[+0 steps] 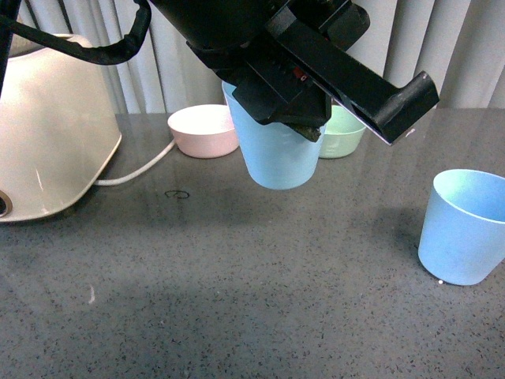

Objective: Stack blue cups with both arms

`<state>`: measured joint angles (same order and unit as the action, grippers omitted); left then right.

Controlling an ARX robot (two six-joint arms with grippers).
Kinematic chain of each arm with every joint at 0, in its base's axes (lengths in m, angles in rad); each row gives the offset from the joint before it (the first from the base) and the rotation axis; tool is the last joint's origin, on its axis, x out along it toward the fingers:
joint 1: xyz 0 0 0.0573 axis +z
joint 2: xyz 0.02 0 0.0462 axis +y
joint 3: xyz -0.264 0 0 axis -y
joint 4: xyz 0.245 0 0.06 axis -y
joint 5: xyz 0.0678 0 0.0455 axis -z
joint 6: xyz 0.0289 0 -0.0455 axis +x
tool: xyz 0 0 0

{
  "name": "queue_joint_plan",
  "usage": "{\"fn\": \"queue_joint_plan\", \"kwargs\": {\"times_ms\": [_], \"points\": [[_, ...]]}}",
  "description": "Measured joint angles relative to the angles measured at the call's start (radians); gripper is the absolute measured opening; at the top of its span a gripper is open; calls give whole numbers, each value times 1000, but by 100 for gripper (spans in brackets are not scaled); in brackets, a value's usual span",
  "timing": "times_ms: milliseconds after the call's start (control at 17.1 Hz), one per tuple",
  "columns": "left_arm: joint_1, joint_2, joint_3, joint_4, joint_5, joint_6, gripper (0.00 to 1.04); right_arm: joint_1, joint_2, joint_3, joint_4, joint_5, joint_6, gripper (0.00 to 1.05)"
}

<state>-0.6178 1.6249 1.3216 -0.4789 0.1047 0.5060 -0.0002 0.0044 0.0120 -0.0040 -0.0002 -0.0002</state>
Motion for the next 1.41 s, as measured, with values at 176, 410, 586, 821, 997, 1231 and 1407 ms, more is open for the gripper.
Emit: {"fn": "queue_joint_plan", "kwargs": {"times_ms": [176, 410, 586, 821, 997, 1231, 1407], "points": [[-8, 42, -6, -20, 22, 7, 2, 0, 0, 0, 0, 0, 0, 98], [-18, 98, -6, -47, 54, 14, 2, 0, 0, 0, 0, 0, 0, 98], [-21, 110, -6, -47, 62, 18, 2, 0, 0, 0, 0, 0, 0, 98], [-52, 88, -59, -87, 58, -10, 2, 0, 0, 0, 0, 0, 0, 98], [-40, 84, -48, -85, 109, -3, 2, 0, 0, 0, 0, 0, 0, 98], [-11, 84, -48, -60, 94, -4, 2, 0, 0, 0, 0, 0, 0, 98], [-26, 84, -48, -58, 98, -5, 2, 0, 0, 0, 0, 0, 0, 98]]}}
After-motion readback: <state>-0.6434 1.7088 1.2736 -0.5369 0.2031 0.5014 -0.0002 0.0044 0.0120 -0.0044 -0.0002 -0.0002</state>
